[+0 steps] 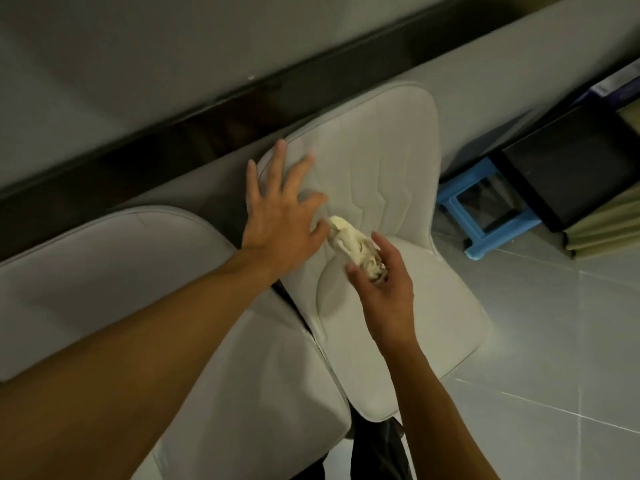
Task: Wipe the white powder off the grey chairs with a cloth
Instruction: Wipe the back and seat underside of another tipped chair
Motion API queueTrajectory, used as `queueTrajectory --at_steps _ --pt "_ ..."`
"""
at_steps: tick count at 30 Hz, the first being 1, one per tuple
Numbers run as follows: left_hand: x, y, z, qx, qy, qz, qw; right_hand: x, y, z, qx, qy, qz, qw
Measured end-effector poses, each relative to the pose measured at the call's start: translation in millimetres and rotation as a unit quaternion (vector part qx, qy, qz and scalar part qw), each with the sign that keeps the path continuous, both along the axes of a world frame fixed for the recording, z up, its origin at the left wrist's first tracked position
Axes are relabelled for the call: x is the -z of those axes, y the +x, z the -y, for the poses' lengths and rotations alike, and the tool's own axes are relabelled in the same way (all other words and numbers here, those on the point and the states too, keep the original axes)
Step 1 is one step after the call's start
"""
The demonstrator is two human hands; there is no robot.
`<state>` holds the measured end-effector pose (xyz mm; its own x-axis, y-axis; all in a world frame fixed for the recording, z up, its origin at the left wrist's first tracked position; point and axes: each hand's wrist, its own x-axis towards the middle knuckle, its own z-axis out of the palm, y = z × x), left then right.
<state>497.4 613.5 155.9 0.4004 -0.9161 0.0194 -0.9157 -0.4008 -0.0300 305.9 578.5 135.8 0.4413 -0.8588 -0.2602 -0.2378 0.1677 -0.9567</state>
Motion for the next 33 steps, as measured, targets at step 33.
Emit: queueTrajectory --at_steps 33 --pt "-274.8 -238.4 157.8 -0.092 -0.312 -0.6 0.731 -292.2 -198.0 208.2 -0.169 0.003 0.058 0.984"
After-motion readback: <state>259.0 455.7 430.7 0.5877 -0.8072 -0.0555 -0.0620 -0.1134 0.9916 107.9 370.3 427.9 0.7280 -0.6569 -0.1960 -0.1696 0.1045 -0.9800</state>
